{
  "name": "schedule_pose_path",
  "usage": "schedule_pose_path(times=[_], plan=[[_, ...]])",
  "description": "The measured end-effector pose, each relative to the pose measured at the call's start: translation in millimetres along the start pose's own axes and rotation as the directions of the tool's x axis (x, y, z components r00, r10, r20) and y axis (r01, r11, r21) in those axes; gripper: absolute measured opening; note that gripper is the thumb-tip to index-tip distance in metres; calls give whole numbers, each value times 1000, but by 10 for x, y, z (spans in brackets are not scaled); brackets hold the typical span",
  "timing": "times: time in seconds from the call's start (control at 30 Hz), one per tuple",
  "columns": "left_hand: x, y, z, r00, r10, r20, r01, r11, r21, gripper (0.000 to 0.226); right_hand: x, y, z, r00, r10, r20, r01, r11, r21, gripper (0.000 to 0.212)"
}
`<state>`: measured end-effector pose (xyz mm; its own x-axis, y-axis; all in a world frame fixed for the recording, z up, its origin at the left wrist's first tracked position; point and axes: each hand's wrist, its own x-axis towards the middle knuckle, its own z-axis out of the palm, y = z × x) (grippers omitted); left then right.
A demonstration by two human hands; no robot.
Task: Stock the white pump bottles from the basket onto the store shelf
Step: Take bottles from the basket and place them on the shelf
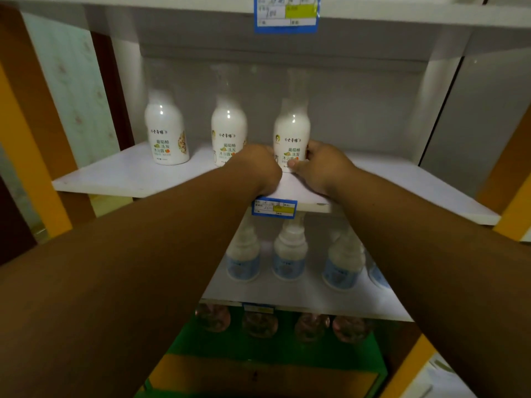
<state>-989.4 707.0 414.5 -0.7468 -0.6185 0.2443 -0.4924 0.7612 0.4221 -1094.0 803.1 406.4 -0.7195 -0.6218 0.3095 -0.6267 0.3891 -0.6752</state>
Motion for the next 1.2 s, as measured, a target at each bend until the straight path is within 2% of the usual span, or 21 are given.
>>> schedule_pose_path(times=[0.17,0.3,0.63,0.7,0.73,0.8,0.87,0.9,0.97,1.07,1.1,1.13,1.2], plan=[[-103,96,-44,999,14,40,-17,998,64,27,55,-14,58,1000,-26,11,27,994,-107,48],[-115,117,-34,998,34,53,-38,996,80,32,79,-10,78,999,-29,-12,27,986,-162,49],[-111,58,-17,999,-43,-20,42,995,-88,36,44,-27,50,1000,2,-2,-3,987,-162,51],[-162,67,-2,998,-31,-49,25,992,-124,34,6,-36,46,1000,15,-3,-15,994,-106,49],[-191,64,-2,997,-45,-67,29,972,-231,32,-21,-42,31,1000,21,-13,-22,997,-72,49],[-222,19,-38,992,-76,-104,12,858,-513,30,-91,-43,-40,998,3,-61,-4,1000,-13,51],[-335,-64,-107,976,-58,-212,-96,754,-649,36,-289,-55,-154,990,-43,-138,53,996,71,56],[-458,-109,-140,967,-51,-249,-135,724,-676,39,-461,-63,-200,981,-68,-181,93,987,131,58],[-826,-258,-160,916,9,-402,-281,729,-624,43,-969,-57,-241,957,-120,-264,196,939,282,54],[-1623,-648,58,803,127,-583,-458,758,-464,47,-1830,64,-107,928,-177,-327,344,742,575,35],[-1860,-825,253,801,161,-576,-467,771,-434,46,-2066,154,10,936,-159,-316,336,674,657,31],[-2085,-995,485,835,159,-526,-423,796,-432,44,-2269,277,160,955,-124,-270,285,638,715,29],[-2443,-1308,1029,944,34,-328,-216,815,-537,43,-2587,623,575,992,-20,-128,109,671,733,26]])
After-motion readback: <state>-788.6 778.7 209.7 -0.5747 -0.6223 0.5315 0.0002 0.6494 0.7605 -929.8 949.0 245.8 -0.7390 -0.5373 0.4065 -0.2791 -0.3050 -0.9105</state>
